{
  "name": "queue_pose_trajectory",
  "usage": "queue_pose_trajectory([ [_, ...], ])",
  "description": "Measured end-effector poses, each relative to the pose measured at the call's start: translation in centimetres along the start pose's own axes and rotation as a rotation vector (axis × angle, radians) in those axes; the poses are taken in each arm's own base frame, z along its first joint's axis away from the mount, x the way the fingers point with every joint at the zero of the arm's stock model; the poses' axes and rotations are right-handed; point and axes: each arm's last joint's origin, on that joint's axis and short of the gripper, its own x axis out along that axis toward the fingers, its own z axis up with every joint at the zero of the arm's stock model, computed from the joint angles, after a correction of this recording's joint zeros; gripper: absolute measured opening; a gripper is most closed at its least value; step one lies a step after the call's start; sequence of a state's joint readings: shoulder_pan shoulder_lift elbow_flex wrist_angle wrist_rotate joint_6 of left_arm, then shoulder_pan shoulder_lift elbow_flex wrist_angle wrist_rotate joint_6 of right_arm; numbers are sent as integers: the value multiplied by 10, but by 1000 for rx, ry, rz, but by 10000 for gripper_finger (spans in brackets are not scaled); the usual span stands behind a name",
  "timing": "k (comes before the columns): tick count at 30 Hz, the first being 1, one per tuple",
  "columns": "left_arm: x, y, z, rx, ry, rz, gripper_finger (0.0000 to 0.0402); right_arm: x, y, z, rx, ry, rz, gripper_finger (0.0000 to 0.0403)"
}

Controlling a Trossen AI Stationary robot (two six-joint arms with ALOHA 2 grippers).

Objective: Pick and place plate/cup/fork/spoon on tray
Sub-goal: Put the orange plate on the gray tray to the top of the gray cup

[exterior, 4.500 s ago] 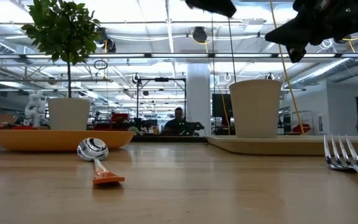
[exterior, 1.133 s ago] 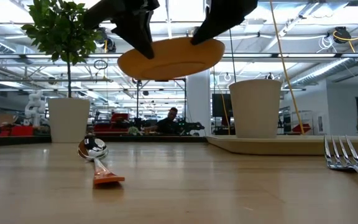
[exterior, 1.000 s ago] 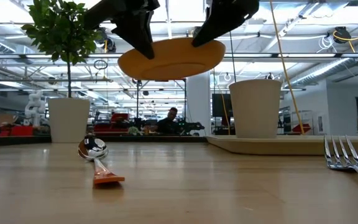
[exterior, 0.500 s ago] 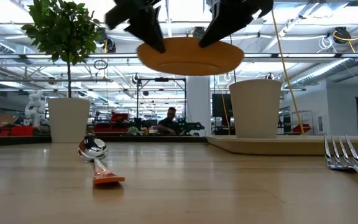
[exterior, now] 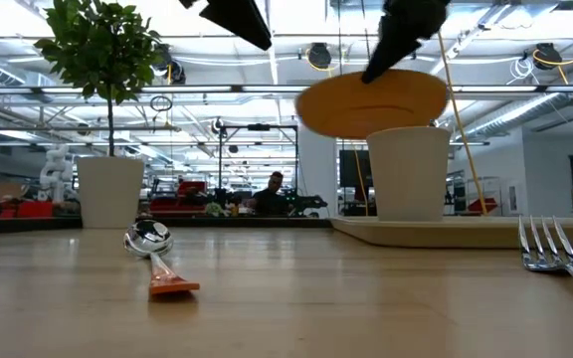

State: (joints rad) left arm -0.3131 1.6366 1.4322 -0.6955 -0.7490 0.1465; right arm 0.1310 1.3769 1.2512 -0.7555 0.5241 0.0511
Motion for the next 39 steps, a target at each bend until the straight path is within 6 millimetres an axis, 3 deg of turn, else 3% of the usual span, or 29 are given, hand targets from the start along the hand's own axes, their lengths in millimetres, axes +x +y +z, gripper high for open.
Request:
queue_pose_trajectory([
  [9,-10,-6,1,-8,-22,-48,234,-8,-3,-48,152,59,2,0],
  [22,-8,-4,5,-56,-56,-77,234,30,28,-123,238,53,154,0],
  [39,-7,-1,10,-79,-101,-75,234,32,39,-129,214,43,288,3],
])
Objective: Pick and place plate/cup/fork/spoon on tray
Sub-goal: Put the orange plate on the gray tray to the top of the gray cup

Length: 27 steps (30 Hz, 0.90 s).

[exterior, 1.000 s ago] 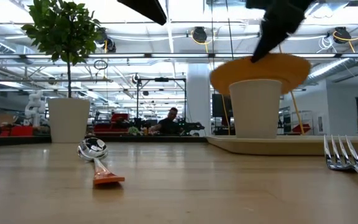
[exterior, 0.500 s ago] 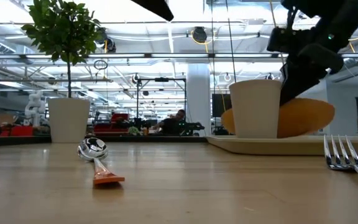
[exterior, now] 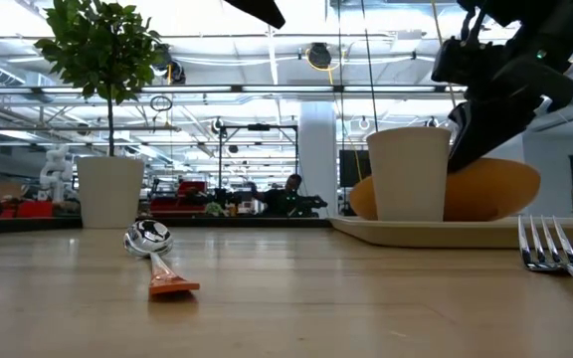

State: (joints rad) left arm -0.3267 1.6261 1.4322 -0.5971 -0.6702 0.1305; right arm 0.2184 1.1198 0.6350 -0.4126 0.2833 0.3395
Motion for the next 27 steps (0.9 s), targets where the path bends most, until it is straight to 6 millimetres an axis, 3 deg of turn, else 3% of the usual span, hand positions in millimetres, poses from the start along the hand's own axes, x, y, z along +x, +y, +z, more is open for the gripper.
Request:
queue_pose_trajectory([
  [13,0,-1,0,-3,-3,-22,234,14,-1,-22,42,29,73,15],
  [23,0,-1,0,0,-2,-22,234,14,0,-23,79,51,120,17],
  [27,0,-1,0,1,-2,-22,234,14,0,-23,123,55,120,40],
])
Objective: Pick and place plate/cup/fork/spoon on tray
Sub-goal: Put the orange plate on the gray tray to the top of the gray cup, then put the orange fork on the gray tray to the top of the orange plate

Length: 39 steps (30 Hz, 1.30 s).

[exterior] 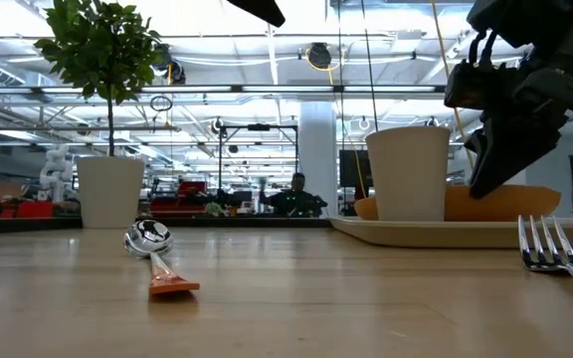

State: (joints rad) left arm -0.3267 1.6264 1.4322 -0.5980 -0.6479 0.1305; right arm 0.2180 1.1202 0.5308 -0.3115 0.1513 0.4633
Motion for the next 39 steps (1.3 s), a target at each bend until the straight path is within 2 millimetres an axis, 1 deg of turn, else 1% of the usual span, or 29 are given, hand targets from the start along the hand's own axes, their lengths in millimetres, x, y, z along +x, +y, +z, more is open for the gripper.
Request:
queue_pose_trajectory([
  [8,0,0,0,0,0,0,234,0,-1,-1,8,9,-11,130],
  [12,0,0,0,-1,-1,-10,234,-5,-1,0,41,11,-12,152],
  [15,0,-1,0,-3,-5,-37,234,-16,1,4,84,6,-6,154],
  [19,-1,-4,2,-7,-24,-106,234,-29,8,7,116,-26,42,155],
  [22,-5,-11,4,20,-59,-180,234,-35,20,5,131,-47,101,155],
  [26,-14,-22,6,75,-85,-214,234,-37,38,0,143,-55,180,155],
  [30,-20,-30,7,104,-107,-230,234,-34,59,-7,149,-77,230,155],
  [34,-22,-32,10,102,-137,-232,234,-23,75,-16,178,-40,255,155],
  [39,-22,-30,14,78,-171,-224,234,-4,76,-21,271,61,205,155],
])
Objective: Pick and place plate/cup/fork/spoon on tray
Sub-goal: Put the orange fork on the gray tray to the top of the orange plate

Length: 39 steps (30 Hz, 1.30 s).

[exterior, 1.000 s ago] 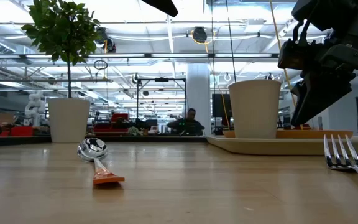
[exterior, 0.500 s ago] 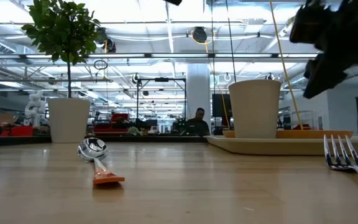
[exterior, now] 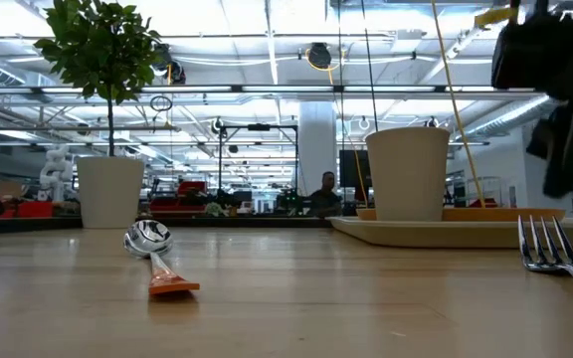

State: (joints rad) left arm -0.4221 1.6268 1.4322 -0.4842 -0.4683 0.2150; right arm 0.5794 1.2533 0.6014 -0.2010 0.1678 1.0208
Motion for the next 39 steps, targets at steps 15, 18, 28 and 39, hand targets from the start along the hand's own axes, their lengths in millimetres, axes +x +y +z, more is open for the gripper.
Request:
queue_pose_trajectory([
  [15,2,5,0,22,-2,12,234,29,-7,10,109,69,13,173],
  [18,3,7,-1,17,2,18,234,36,-10,10,106,93,0,165],
  [28,4,9,-1,9,3,22,234,44,-13,15,83,99,26,112],
  [39,4,10,-1,9,3,23,234,42,-10,16,42,107,62,7],
])
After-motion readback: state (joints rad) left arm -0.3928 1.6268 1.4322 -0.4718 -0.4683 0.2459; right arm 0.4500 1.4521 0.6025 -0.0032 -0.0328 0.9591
